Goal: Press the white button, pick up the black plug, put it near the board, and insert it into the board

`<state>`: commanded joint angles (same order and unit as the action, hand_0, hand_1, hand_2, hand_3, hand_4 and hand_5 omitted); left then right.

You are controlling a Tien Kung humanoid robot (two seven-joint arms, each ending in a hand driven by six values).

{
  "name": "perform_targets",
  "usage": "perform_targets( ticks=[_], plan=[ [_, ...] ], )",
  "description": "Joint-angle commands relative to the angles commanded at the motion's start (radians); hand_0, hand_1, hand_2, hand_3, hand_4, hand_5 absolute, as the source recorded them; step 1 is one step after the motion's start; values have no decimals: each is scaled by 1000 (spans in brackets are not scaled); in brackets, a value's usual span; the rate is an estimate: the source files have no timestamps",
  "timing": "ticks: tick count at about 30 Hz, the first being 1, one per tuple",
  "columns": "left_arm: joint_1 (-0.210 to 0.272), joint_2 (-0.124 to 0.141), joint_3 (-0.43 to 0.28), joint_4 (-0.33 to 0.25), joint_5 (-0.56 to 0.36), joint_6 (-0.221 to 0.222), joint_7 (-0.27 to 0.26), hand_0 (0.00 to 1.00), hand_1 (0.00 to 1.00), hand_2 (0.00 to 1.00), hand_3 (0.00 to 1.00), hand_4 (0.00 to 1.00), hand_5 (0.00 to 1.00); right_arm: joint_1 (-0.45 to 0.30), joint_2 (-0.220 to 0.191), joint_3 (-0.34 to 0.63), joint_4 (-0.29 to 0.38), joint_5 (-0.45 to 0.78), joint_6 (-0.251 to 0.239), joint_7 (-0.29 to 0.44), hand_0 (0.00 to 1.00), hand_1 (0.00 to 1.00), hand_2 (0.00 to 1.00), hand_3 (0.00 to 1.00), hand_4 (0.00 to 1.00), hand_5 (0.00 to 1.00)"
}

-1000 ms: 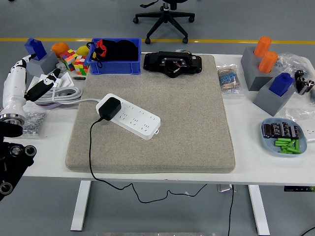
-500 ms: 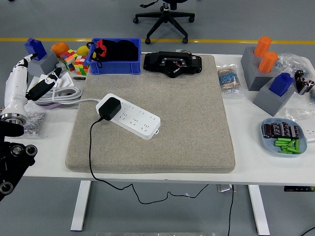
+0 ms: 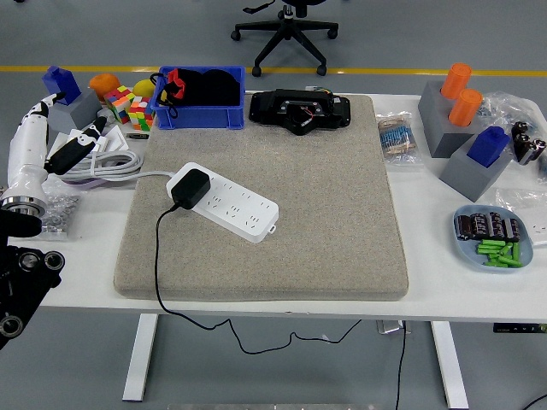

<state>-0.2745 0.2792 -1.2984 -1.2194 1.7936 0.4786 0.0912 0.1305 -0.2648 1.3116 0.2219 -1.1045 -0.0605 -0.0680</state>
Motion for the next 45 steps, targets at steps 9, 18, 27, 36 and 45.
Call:
perform_targets(
  ticks=[9,18,27,36,45],
  plan=[
    [4,-1,-3,-1,0,-1,0,998,998,974,904,870,752,-1,0,-5,0,0,1,-1,613,574,573,581,647,394],
    [7,-2,-4,-3,-4,-3,1,998,998,974,904,868,751,1,-3,-14,0,2,2,-2,613,574,574,581,648,393],
    [10,-2,2,-2,-6,-4,0,998,998,974,903,866,748,0,-3,-14,0,1,4,-5,613,574,574,582,648,394],
    [15,-5,2,-3,-8,-5,0,998,998,973,903,864,745,-3,-3,-17,0,2,3,-4,613,575,576,581,649,396],
    [18,-3,2,-5,-9,-5,0,998,998,972,902,863,741,-7,0,-10,0,-3,3,-4,613,575,575,581,649,396]
  ],
)
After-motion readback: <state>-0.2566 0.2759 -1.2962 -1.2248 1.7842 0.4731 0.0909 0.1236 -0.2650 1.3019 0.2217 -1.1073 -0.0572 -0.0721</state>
